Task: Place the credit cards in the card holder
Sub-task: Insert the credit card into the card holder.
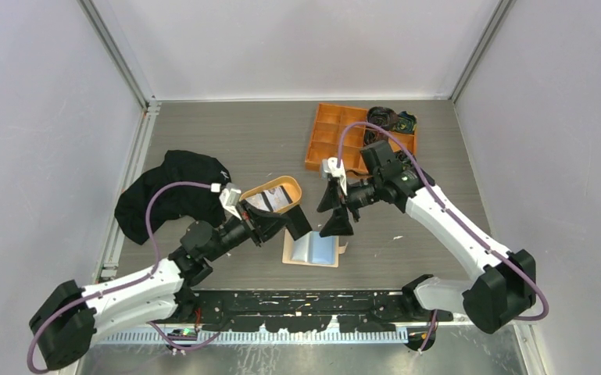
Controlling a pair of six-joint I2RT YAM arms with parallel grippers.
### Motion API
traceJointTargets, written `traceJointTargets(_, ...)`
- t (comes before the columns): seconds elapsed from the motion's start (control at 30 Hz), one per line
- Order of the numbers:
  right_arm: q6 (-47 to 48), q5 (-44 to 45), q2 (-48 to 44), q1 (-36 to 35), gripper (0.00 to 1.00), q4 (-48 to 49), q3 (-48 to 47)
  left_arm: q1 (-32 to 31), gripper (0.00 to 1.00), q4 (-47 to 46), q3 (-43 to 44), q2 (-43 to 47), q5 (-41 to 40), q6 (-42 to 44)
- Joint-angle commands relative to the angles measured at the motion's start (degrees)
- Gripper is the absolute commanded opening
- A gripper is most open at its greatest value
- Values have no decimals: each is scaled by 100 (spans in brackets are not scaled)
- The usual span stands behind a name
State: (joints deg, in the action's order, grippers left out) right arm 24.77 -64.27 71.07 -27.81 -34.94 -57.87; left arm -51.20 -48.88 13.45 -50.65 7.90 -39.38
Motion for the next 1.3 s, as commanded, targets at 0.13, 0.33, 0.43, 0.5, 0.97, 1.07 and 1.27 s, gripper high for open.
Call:
traceJointTargets(0.13,4967,1404,-700,-174,84,-2455,396,872,0,2532,-112,1024,615,-766)
traceJointTargets(0.33,4495,2915,170,-1763,54,-1697,690,883,0,2015,-243,705,698,-1175)
traceJointTargets(0.43,4209,3416,791,-2228,33,-1518,616,883,0,1585,-301,382,789,-1330)
traceJointTargets(0.5,4062,3734,957,-2473,28,-1295,695,884,0,1332,-301,169,842,-1376)
traceJointTargets(0.97,4035,4855,1631,-3185,21,-654,994,884,0,647,-148,-878,936,-1392)
traceJointTargets(1.07,4033,5242,1593,-3171,21,-582,1011,883,0,575,-116,-1060,967,-1365)
traceJointTargets(1.27,3983,5540,1225,-2665,20,-587,973,884,0,416,1,-1491,1041,-1394)
